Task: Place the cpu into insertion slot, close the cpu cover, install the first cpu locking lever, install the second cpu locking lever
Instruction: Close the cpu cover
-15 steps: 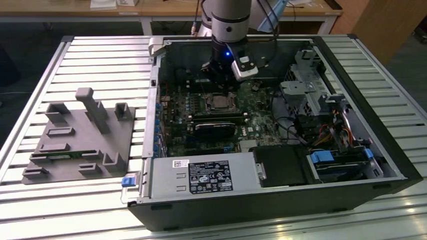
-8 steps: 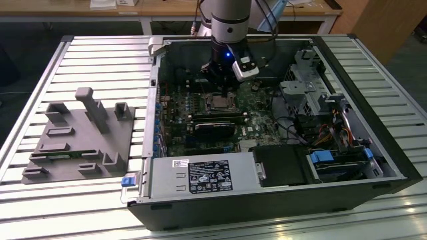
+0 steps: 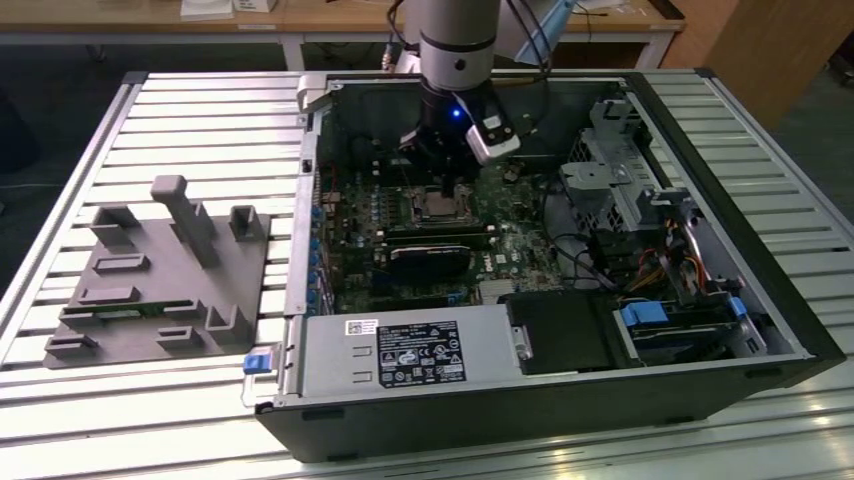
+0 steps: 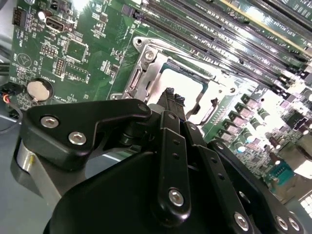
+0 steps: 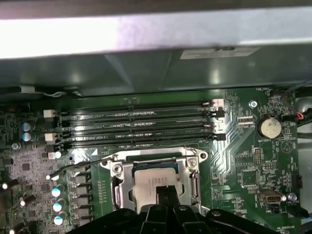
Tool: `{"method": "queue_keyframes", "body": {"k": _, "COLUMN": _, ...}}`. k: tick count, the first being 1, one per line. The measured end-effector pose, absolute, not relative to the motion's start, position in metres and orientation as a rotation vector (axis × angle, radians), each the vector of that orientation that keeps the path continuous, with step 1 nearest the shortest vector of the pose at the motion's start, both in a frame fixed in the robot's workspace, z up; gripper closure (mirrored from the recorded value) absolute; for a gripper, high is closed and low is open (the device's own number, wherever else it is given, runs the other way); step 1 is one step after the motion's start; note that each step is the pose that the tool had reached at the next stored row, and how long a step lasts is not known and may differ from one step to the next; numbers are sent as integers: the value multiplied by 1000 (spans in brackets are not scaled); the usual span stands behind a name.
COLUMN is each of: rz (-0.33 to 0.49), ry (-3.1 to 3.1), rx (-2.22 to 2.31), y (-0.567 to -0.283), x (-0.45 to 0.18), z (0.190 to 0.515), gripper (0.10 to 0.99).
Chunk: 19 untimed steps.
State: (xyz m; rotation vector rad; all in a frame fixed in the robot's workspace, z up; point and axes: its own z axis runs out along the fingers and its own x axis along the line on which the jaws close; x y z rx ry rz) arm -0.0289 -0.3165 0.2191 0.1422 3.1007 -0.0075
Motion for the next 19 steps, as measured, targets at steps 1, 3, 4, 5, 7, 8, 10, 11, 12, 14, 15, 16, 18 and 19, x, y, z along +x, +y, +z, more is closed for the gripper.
{"method": "queue_keyframes", "body": {"k": 1, "rz": -6, "ry": 3101, "rx": 142, "y": -317, "x": -29, "z": 219, "gripper": 980}}
{"method": "queue_keyframes", "body": {"k": 3, "rz": 13, "ry": 3101, "rx": 143, "y": -319, "x": -30, "z": 218, "gripper": 980}}
{"method": "queue_keyframes", "body": {"k": 4, "rz": 20, "ry": 3101, "rx": 143, "y": -320, "x": -30, "z": 218, "gripper": 980}}
{"method": "queue_keyframes", "body": {"k": 5, "rz": 37, "ry": 3102, "rx": 143, "y": -321, "x": -31, "z": 218, "gripper": 980}}
{"method": "queue_keyframes", "body": {"k": 7, "rz": 61, "ry": 3102, "rx": 144, "y": -323, "x": -33, "z": 217, "gripper": 980}}
{"method": "queue_keyframes", "body": {"k": 8, "rz": 63, "ry": 3102, "rx": 144, "y": -323, "x": -34, "z": 217, "gripper": 980}}
{"method": "queue_keyframes", "body": {"k": 10, "rz": 64, "ry": 3102, "rx": 144, "y": -324, "x": -36, "z": 217, "gripper": 980}}
{"method": "queue_keyframes", "body": {"k": 11, "rz": 65, "ry": 3102, "rx": 144, "y": -325, "x": -37, "z": 216, "gripper": 980}}
{"method": "queue_keyframes", "body": {"k": 12, "rz": 66, "ry": 3102, "rx": 144, "y": -325, "x": -38, "z": 216, "gripper": 980}}
{"method": "queue_keyframes", "body": {"k": 14, "rz": 68, "ry": 3102, "rx": 144, "y": -326, "x": -40, "z": 216, "gripper": 980}}
{"method": "queue_keyframes", "body": {"k": 15, "rz": 69, "ry": 3102, "rx": 144, "y": -326, "x": -41, "z": 215, "gripper": 980}}
{"method": "queue_keyframes", "body": {"k": 16, "rz": 69, "ry": 3102, "rx": 144, "y": -326, "x": -42, "z": 215, "gripper": 980}}
{"method": "queue_keyframes", "body": {"k": 18, "rz": 70, "ry": 3102, "rx": 144, "y": -326, "x": -45, "z": 214, "gripper": 980}}
{"method": "queue_keyframes", "body": {"k": 19, "rz": 70, "ry": 3102, "rx": 144, "y": -326, "x": -46, "z": 213, "gripper": 980}}
